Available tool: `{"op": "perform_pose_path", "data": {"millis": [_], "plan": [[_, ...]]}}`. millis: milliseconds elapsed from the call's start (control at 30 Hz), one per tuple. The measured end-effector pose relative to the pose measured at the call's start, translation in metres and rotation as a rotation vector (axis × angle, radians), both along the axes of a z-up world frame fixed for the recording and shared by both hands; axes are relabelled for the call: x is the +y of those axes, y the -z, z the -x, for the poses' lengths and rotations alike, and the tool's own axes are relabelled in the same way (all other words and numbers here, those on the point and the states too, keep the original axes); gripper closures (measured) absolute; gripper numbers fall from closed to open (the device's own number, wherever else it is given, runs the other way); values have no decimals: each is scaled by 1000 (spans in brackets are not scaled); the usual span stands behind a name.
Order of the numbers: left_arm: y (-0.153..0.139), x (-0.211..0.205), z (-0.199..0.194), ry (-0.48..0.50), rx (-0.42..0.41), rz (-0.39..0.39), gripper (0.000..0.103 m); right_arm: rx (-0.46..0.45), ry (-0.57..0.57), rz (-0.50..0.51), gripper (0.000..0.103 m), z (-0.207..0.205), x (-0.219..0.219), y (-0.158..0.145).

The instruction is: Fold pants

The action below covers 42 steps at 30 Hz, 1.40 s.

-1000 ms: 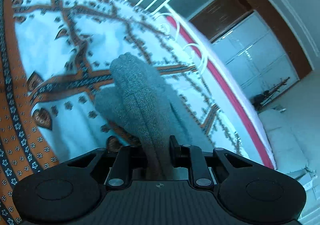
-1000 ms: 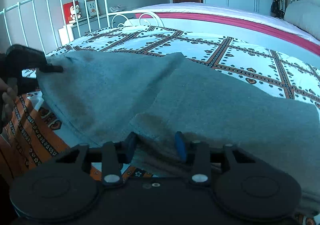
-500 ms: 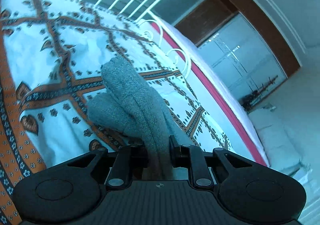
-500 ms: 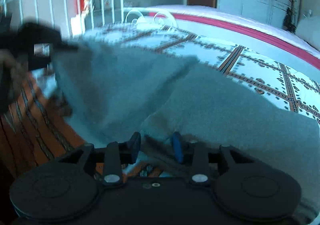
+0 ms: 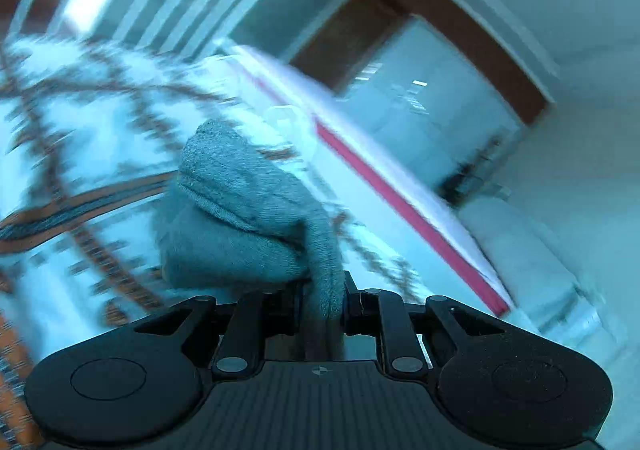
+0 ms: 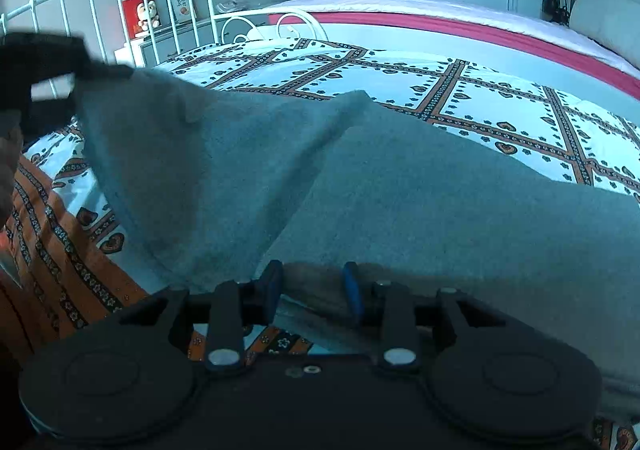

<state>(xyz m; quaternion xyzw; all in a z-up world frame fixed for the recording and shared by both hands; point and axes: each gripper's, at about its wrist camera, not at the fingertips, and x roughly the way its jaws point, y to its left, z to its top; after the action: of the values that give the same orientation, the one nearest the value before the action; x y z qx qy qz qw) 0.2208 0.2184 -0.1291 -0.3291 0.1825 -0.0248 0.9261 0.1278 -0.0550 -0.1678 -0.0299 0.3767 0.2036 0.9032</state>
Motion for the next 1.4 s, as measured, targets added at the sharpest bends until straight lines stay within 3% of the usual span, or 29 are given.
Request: {"op": "perform_pose_path", "data": {"millis": [100,233,400,500,633,800,867,967,1033,1100,1233,1300,1367,1400], "plan": [[-21,-40,-5,139,-90,-70,84,3,11,-21,75,0,-1,-1],[-37,-108,-13,424,-159,-154,84,8,25,-60,76,1,-7,-2],[-17,-185,-25,734,-40,-192,85,-10,27,-74,76,6,-14,-5],[-6,-214,-24,831,25,-232,85,-16,52,-46,77,14,-30,-14],[-4,-230,-22,858,45,-249,85,10,163,-63,77,19,-78,-21],[-14,-248,-14,886,-28,-285,85,44,333,-93,76,18,-132,-21],[-13,-264,-4,943,-53,-378,85,43,383,-95,76,18,-143,-21],[4,-286,7,970,33,-573,84,54,418,-75,79,18,-152,-20],[8,-292,15,984,47,-649,82,47,426,-68,77,21,-155,-21],[0,-288,20,964,47,-621,77,50,444,-60,77,22,-160,-24],[-11,-266,14,920,110,-451,60,47,491,-108,74,32,-174,-31],[-15,-253,13,892,103,-386,28,37,524,-154,68,38,-190,-36],[-22,-241,14,836,61,-365,9,13,553,-216,57,40,-203,-45],[-28,-233,16,807,42,-367,9,-2,561,-243,52,40,-207,-51]]}}
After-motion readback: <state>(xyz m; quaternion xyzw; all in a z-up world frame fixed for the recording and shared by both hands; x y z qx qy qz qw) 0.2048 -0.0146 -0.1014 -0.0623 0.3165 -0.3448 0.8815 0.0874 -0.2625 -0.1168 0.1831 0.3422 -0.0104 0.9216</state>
